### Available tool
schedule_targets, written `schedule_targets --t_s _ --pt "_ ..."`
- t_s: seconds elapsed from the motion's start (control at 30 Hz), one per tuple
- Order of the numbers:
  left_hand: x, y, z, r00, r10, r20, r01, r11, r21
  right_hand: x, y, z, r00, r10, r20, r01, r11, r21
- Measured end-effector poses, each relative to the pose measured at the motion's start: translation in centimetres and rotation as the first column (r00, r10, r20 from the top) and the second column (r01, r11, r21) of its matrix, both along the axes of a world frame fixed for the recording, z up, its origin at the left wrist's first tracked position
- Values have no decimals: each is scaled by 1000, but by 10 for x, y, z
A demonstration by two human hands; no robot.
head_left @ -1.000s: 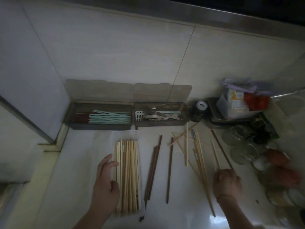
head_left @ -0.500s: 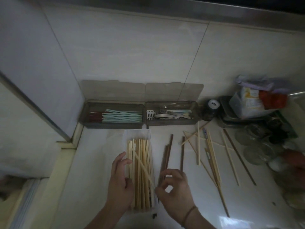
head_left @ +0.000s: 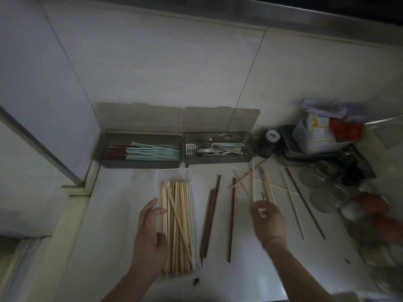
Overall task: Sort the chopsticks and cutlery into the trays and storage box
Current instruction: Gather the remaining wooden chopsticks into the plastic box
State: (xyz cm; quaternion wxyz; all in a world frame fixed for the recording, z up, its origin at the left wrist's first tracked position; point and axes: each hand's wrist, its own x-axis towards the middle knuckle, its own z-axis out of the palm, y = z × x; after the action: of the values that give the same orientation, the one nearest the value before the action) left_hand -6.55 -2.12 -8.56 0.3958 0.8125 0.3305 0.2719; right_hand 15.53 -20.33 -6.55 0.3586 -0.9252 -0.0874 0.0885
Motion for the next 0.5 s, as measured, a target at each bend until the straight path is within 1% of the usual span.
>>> schedule_targets --t_s 0.03,0.1,0.2,0.27,0.33,0.43,0.5 --pt "0 1 -1 1000 5 -1 -5 1000 -2 19 -13 -3 996 -87 1 87 993 -85" --pt "0 1 -2 1000 9 1 -9 1000 -3 51 -40 -12 981 -195 21 194 954 -228" --pt "0 0 -2 1000 12 -3 -12 1000 -14 77 -72 -23 957 -291 6 276 900 -338" --pt "0 0 -1 1000 12 0 -12 1000 -11 81 -84 -28 956 -294 -20 262 879 -399" --pt "0 0 0 1000 7 -9 -8 1000 -15 78 -88 -30 963 -269 -31 231 875 -425" --pt "0 0 0 1000 -1 -5 1 1000 -25 74 -85 -28 963 -269 -11 243 888 -389" --pt "0 0 2 1000 -3 5 3 1000 -23 71 -81 -23 956 -293 -31 263 896 -358"
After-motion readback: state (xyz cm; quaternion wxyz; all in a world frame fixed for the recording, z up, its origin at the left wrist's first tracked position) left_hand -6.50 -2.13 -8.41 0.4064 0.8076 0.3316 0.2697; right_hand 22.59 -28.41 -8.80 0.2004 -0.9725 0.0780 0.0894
